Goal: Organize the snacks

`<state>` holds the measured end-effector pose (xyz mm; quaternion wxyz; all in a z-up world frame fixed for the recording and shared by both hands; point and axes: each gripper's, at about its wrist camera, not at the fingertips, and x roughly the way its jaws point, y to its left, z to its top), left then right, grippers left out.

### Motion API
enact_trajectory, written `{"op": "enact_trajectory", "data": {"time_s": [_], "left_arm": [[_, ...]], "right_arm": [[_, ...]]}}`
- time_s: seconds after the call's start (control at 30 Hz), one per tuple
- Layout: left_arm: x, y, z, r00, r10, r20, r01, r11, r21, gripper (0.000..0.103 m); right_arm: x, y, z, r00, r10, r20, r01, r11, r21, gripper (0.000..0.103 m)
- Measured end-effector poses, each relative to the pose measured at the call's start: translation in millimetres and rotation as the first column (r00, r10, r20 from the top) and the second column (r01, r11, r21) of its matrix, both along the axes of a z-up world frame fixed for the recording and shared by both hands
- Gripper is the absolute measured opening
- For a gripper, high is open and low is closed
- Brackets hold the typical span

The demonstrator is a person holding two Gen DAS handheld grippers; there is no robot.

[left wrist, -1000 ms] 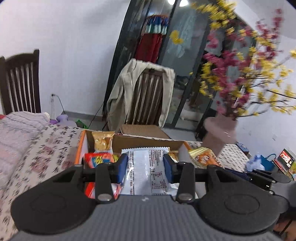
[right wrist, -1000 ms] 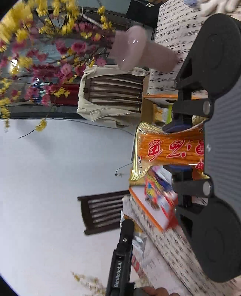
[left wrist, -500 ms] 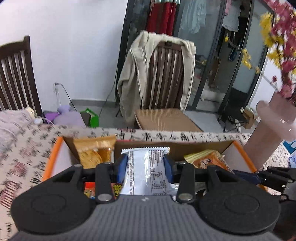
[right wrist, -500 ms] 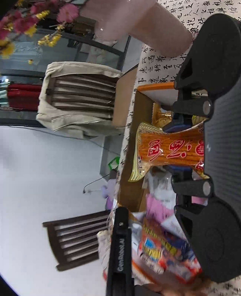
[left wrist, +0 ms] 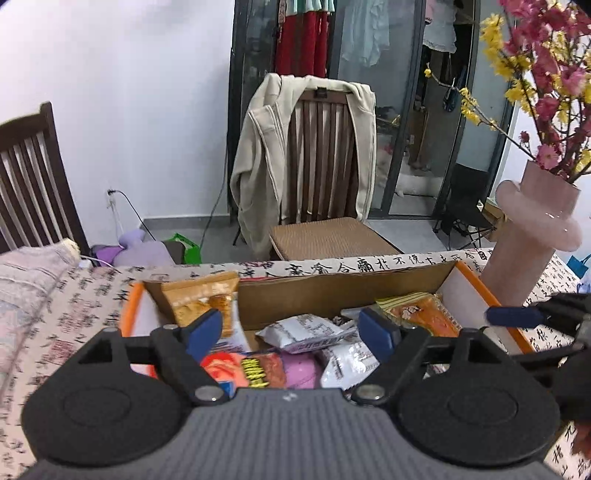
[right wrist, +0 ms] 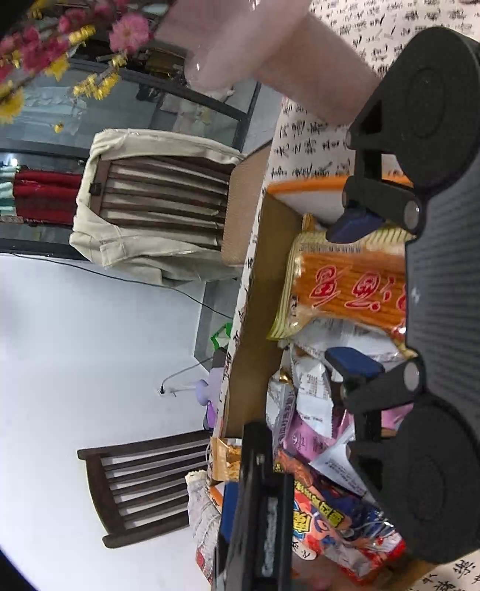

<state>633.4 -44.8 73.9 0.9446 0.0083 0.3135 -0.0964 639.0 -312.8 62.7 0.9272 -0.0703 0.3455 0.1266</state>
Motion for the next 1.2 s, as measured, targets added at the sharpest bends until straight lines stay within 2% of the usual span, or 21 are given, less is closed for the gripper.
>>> {"op": "enact_trajectory", "data": {"time_s": [0.07,0.13,0.2,0.27,0.37,0.43,0.57,0.9,1.2], "left_arm": [[-8,6,7,1.000,0.005,0.002,-0.005,1.000,0.004,0.085],[-19,15,16,1.000,0.005,0.006,-0.005,1.000,0.007,0.096],[-37,30,25,0.999,0.015,0.041,-0.015,1.000,0.010,0.103],[-53,46,32,0.996,0.044,0.074,-0.045,0.999,0.016,0.103],[-74,71,37,0.992,0.114,0.057,-0.113,0.993,-0.019,0.103],[-86,81,42,0.990,0.130,0.049,-0.128,0.991,-0.044,0.103],[-116,91,55,0.987,0.143,0.067,-0.140,0.989,-0.055,0.103],[-197,84,83,0.985,0.104,0.136,-0.095,0.993,-0.067,0.103],[-267,80,82,0.983,0.085,0.164,-0.073,0.994,-0.083,0.103]], "right_arm": [[-7,-7,8,1.000,-0.013,0.007,0.013,1.000,0.010,0.062],[-16,-12,16,1.000,-0.020,0.015,0.020,1.000,0.008,0.065],[-28,-19,24,0.999,-0.013,0.033,0.013,1.000,-0.014,0.072],[-44,-30,33,0.998,-0.033,0.062,0.035,0.999,-0.034,0.075],[-62,-51,45,0.994,-0.076,0.078,0.075,0.997,0.012,0.080],[-74,-61,51,0.991,-0.099,0.087,0.095,0.994,0.048,0.089],[-97,-70,59,0.987,-0.122,0.108,0.115,0.991,0.072,0.094],[-172,-69,88,0.975,-0.136,0.175,0.114,0.985,0.131,0.096],[-251,-68,94,0.963,-0.133,0.234,0.093,0.980,0.175,0.097]]}}
